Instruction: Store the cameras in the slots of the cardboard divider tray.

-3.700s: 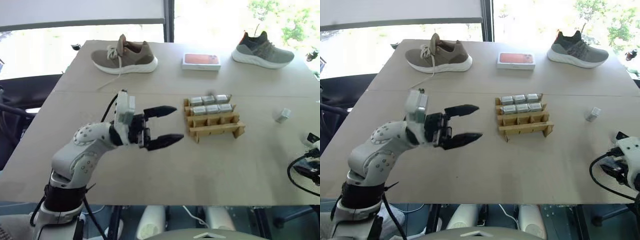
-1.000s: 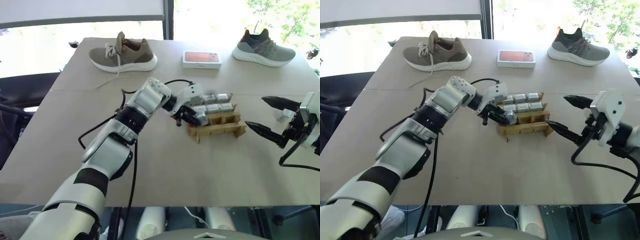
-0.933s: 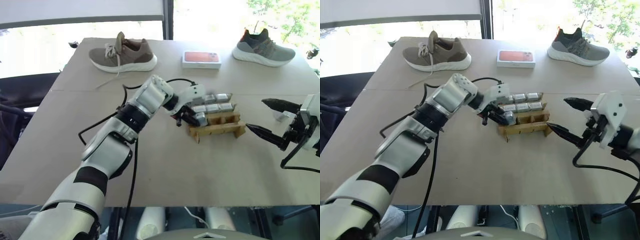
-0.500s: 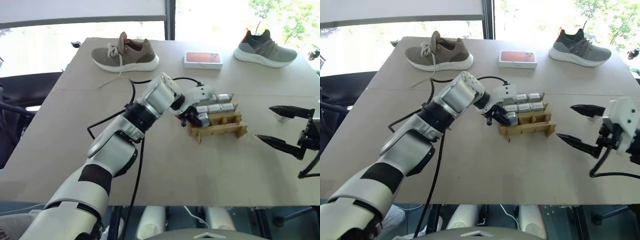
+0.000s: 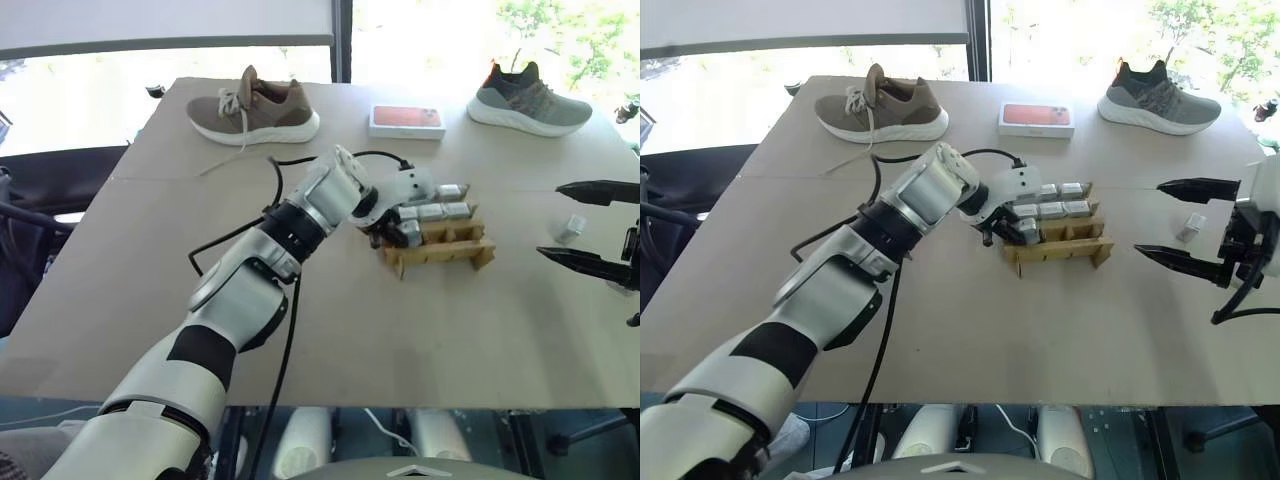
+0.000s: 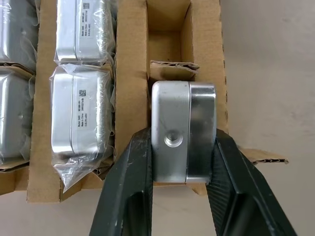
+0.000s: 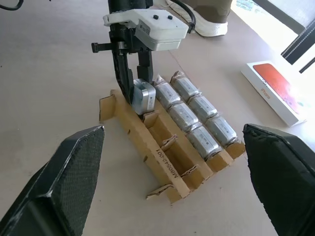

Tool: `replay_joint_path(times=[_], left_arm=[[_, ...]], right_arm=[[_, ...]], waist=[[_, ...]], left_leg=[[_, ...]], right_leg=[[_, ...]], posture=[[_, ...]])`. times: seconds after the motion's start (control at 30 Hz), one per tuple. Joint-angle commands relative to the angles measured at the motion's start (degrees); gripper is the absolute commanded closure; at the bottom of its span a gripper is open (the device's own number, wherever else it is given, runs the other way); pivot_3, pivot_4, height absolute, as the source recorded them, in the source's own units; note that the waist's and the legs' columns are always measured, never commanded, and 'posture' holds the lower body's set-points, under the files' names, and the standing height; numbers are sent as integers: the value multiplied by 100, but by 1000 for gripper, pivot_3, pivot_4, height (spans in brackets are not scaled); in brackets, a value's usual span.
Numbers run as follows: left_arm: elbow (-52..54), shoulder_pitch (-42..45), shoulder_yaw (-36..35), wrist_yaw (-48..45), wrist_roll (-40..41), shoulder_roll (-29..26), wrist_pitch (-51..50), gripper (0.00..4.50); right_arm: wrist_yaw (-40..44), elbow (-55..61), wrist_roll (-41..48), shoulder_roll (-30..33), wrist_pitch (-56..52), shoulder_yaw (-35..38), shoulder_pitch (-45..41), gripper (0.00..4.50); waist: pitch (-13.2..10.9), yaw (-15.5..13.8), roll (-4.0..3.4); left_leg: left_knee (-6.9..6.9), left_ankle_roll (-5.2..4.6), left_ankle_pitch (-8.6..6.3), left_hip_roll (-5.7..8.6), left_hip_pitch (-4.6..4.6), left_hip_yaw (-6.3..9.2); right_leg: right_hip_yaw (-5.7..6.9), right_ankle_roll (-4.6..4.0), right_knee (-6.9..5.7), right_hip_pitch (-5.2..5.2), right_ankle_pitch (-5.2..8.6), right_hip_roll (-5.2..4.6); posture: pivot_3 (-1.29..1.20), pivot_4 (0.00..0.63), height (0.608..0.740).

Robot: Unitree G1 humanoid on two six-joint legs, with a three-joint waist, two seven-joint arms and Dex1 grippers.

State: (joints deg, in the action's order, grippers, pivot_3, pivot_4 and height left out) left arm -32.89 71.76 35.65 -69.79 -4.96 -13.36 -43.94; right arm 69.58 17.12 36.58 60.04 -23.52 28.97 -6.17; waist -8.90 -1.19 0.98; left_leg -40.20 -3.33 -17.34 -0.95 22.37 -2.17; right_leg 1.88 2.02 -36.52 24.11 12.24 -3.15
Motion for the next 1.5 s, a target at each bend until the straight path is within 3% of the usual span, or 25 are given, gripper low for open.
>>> replay_joint_path(times=[0.03, 0.1, 0.13, 0.33, 0.47, 0.53, 0.67, 0.83, 1.03, 1.23, 1.5], left_arm=[[575, 84, -283, 70, 100, -4, -462, 1305], [964, 91, -429, -15, 280, -85, -803, 324], [1179, 88, -508, -69, 385, -157, -986, 68], [1990, -279, -1132, 157, 859, -474, -1149, 68], [2778, -1048, -2347, 642, 1661, -179, -854, 68], [3289, -1719, -2980, 769, 2185, -43, -576, 68], [4080, -2948, -3289, 552, 2663, -413, 54, 68], [4577, -3535, -3129, 742, 2737, -609, 485, 68], [4698, -3776, -3004, 1170, 2723, -571, 800, 68], [4875, -3894, -3038, 1486, 2815, -654, 814, 68], [5222, -4049, -3043, 1832, 2993, -776, 685, 68]], right_arm=[[-205, 267, 47, -120, -5, 306, 200, 0], [-410, 453, 114, -195, -195, 491, 397, 0], [-655, 556, 59, -233, -365, 583, 509, 0], [-1755, 1296, -584, -701, -521, 1022, 1329, 0], [-2964, 1661, -550, -830, -2109, 1145, 1447, 0], [-3898, 1917, -1165, -937, -2752, 1017, 1473, 0], [-5625, 1867, -1555, -1818, -4823, 761, 379, 0], [-7090, 1388, -2666, -2446, -5660, 145, -582, 0], [-7873, 259, -3201, -3353, -5565, 555, -1771, 0], [-8294, -760, -3598, -3421, -5176, 556, -2300, 0], [-8260, -1607, -3639, -3399, -4967, 576, -2563, 0]], waist=[[0, 5, 1], [-1, 19, -1], [-1, 25, -2], [1, 27, -8], [3, 33, -13], [7, 35, -19], [17, 99, -26], [19, 4, -31], [22, 51, -31], [22, 48, -32], [23, 72, -33]], left_leg=[[0, 0, 0, -1, 2, 1], [1, 1, 0, -3, 13, 2], [1, 3, 1, -5, 17, 3], [5, 14, 6, -10, 22, 14], [-3, 15, 7, -10, 9, -7], [-7, 24, 13, -12, 9, -5], [6, 32, 15, -29, -25, -37], [11, 41, 21, -17, -35, -46], [11, 30, 16, -4, -43, -68], [32, 29, 15, -5, -40, -63], [37, 27, 14, -6, -45, -66]], right_leg=[[0, 0, 0, 1, 0, 0], [-1, 1, 0, 12, 0, 0], [-2, 1, -2, 16, 0, 0], [-3, 2, -4, 20, 2, 2], [-16, 3, -20, 20, 2, -5], [-25, 2, -22, 19, 1, -6], [-60, -2, -32, 14, 1, 2], [-66, -5, -32, 8, 1, 4], [-75, -1, -21, 0, 1, 5], [-82, -1, -21, 11, 0, 5], [-90, -1, -22, 10, 0, 7]], posture=[[0, 150, 740], [0, 150, 740], [0, 150, 740], [0, 150, 740], [0, 150, 740], [0, 150, 740], [0, 150, 740], [0, 150, 740], [0, 150, 740], [0, 150, 740], [0, 150, 740]])
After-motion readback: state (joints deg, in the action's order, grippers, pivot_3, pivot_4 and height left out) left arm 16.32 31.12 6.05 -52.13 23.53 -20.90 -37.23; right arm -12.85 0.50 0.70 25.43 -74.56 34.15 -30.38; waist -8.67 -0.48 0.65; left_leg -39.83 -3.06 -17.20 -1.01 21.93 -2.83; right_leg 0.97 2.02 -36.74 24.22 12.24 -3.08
